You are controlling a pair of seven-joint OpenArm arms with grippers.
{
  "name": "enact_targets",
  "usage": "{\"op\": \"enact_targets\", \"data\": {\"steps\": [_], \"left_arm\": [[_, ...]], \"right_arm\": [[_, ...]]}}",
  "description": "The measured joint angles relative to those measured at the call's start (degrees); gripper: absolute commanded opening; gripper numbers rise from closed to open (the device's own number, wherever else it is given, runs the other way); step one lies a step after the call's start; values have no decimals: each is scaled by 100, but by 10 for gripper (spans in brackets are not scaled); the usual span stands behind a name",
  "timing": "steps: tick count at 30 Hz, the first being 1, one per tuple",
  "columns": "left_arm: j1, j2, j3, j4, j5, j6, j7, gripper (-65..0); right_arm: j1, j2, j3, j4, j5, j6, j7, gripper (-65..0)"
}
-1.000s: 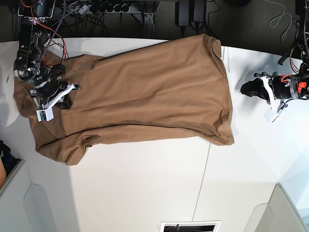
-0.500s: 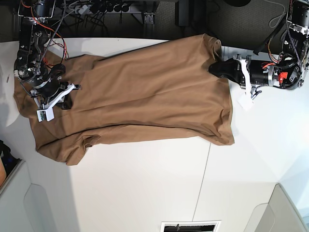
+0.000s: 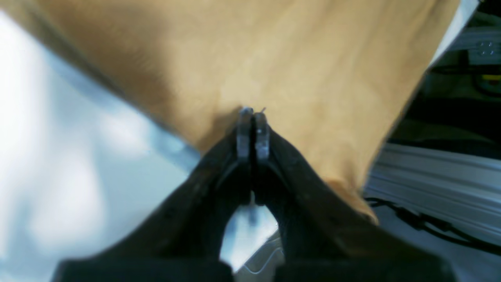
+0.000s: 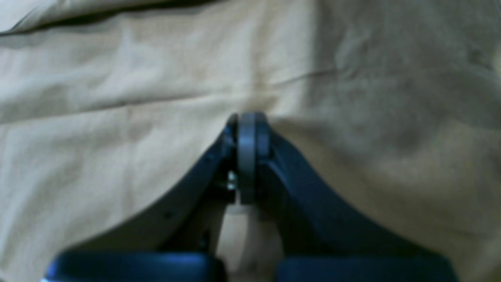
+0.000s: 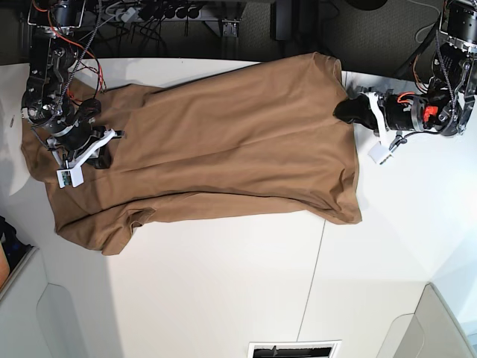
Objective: Layout the t-shirt on the table in an organized manner, then fold the t-shirt properly
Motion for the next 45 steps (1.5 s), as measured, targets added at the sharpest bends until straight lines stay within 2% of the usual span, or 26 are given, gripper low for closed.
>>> {"op": "enact_targets", "data": {"steps": [4,8,12,16,20,25,29,32,37,39,45], "left_arm": [[-15,2,-9,-348,201,-111,-514,-650],[-225,17,-13,-656,361,-199,-678,-650],[-721,15,-26,-1051,612,-142,-730,-650],[-1158,31,-22,-1502,850,-107,-1025,-650],[-1499,175,33,-1845,990,-101,-1084,-650],[-1746,289,81,-1978,876,-70,-984,-650],[-1873,61,90,-1902,15,-13,-367,-650],[-2017,-33,83,-1683,-426,-13,-225,-650],[-2037,111,87,-1432,-431,-13,-225,-650],[-2037,212,85,-1434,-219,-13,-238,-650],[-2013,654,87,-1443,-22,-11,-264,-650]], "right_arm": [[0,0,0,0,0,0,2,-650],[-2,0,0,-2,144,-2,2,-650],[0,-4,0,-2,409,-2,-44,-650],[0,-118,0,-2,411,0,-42,-650],[2,-258,0,-2,415,0,4,-650],[125,-385,0,26,376,0,-72,-650],[243,-398,2,348,378,0,-92,-650],[498,-398,11,361,155,-2,-96,-650],[855,-396,13,358,-315,0,-90,-650],[994,-396,13,319,-535,2,-83,-650],[1438,-396,13,-391,-647,4,15,-650]]}}
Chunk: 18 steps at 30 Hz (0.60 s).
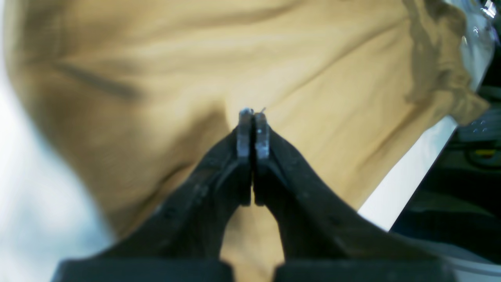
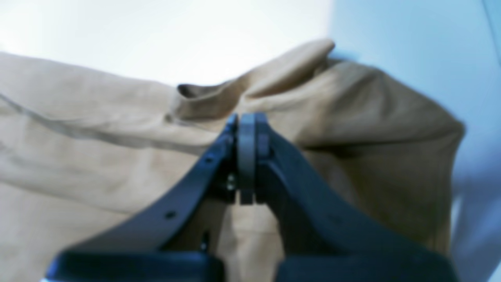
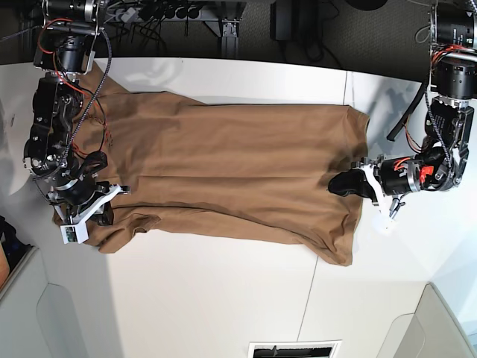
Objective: Layout the t-shirt on the table in an organized manner, then fold the t-shirt properly
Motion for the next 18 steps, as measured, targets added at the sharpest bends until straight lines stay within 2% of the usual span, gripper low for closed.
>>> {"op": "enact_targets", "data": {"steps": [4,8,12,18], "left_arm": [[85,48,0,-2,-378,-2,48,-650],[101,81,-4,-2,-699,-2,238,-650],[140,372,4,0,-710,-2,522,-650],[216,588,728,0,-699,-2,457,-650]], "right_arm": [[131,44,0,-741,-308,-2,516,-650],[380,92,4,-1252,-299,-4,544,-650],[422,92,4,-1390,-297,-4,566,-650],[389,92,4,-1486,-315,-4,697,-650]]}}
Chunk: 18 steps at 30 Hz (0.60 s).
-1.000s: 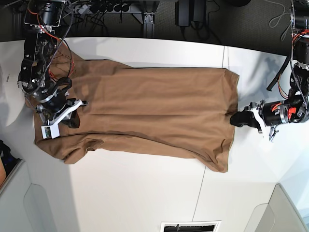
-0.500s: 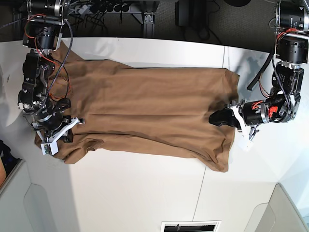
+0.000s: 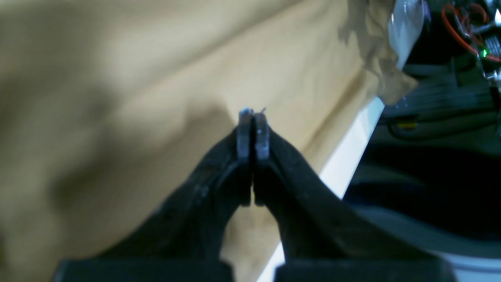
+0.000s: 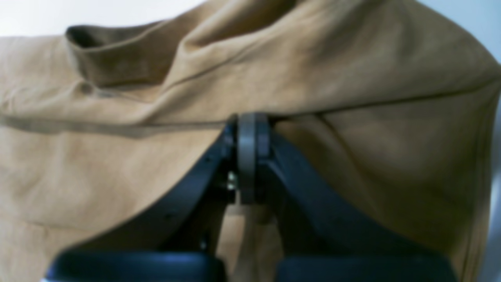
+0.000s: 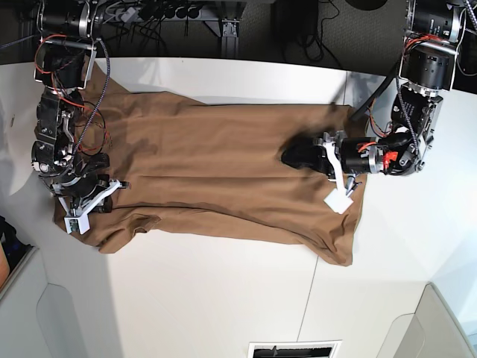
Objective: Layout the t-shirt on the table in an organized manner, then fold the t-shirt properly
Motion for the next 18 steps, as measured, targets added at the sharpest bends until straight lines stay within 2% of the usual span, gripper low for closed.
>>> {"op": "enact_targets", "data": {"steps": [5,10,15,18], "left_arm": [[-9,157,638,11,581,-2,-245,-650],[-66,151,1174,46,739,-33,-483,-650],[81,125,1235,87,807,-70,-680,-650],[208,111,1220,116,1073,-184,-876,-650]], "right_arm": [[17,2,0,-208,20,2,229,-650],[267,0,0,-551,-155,2,490,-650],[837,2,0,-925,-345,-4,546,-650],[1274,74,-2,-1147,-448,4,614,-650]]}}
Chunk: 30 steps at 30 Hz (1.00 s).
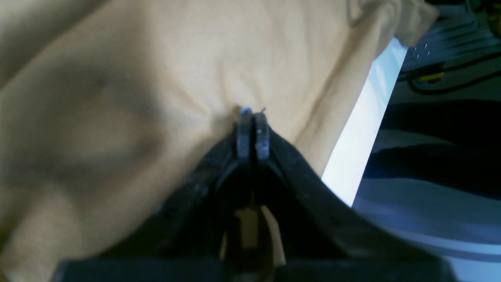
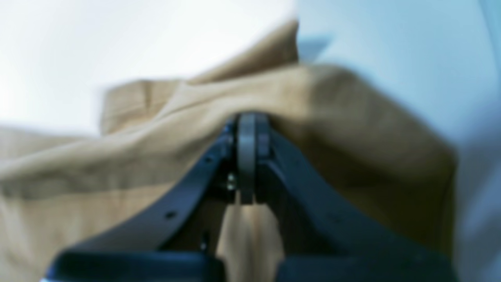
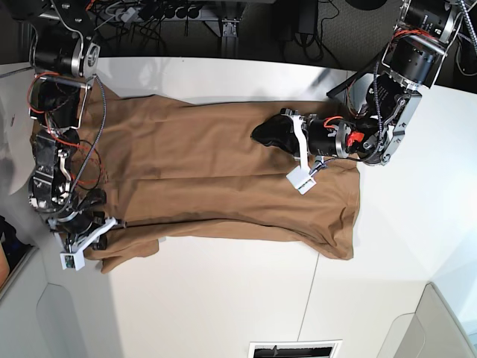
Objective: Layout the t-shirt on the table in an organized manner, then fold the t-shirt properly
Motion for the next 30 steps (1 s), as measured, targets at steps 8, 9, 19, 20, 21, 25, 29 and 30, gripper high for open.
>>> {"op": "enact_targets", "data": {"steps": [8,9,19,20,21,25,29,30], "left_arm": [[146,-33,-13,46,55,-59,-122,-650],[144,-33,-11,46,15,-61,-127,-650],[-345,-466,-164,-83,-404,109,293,-650],[-444,-522,-308,-96,-299,155,310,-650],[-542,-562,-463,-98,-221,184,310,-650],[-938,-570,-1001,-105,-245,186,105,-650],[-986,-557,-1073,-96,-238,186,168,-650],[-916,-544,-1067,-96,-219,186,216,-650]], "right_arm": [[710,629,2,-125,184,-2,55,-650],[717,682,2,-120,413,-2,-63,-650],[-645,785,0,17,1700,310,-1040,-650],[-785,774,0,87,1797,306,-946,-650],[-914,782,0,175,1869,308,-953,-650],[-1296,752,13,538,1971,321,-890,-650],[-1613,737,13,927,2037,323,-898,-650],[-1670,737,13,999,2037,323,-942,-650]]}}
